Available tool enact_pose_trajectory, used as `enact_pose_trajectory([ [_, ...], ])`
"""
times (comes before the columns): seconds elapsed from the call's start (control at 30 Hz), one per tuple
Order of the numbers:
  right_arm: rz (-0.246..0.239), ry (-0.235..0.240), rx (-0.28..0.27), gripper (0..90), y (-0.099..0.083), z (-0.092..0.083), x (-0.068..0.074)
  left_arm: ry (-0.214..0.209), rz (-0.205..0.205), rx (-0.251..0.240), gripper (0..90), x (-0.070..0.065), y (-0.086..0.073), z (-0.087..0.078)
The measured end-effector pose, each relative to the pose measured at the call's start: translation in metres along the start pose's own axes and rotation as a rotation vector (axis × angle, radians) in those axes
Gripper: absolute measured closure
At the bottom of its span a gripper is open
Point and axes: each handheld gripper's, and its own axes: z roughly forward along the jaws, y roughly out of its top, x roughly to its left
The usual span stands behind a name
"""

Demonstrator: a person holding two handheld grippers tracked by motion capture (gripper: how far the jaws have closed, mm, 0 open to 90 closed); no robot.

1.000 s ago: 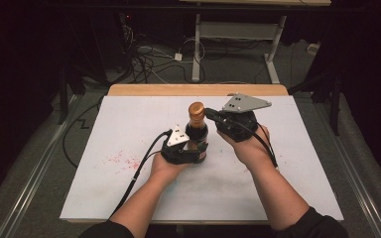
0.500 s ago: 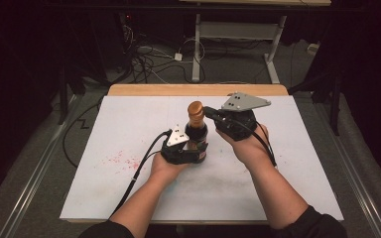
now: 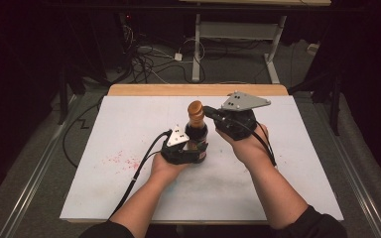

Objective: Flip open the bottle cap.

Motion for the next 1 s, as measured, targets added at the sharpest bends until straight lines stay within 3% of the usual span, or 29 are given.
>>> enact_pose_trajectory([
  [0.77,-0.013,0.0,-0.012,90.0,0.01,0.002,0.002,0.0,-0.005,-0.006,28.7,0.0,-0.001,0.0],
  [1.0,-0.026,0.021,-0.031,90.0,0.019,0.006,0.006,0.003,-0.001,-0.006,28.7,-0.001,-0.001,0.0],
])
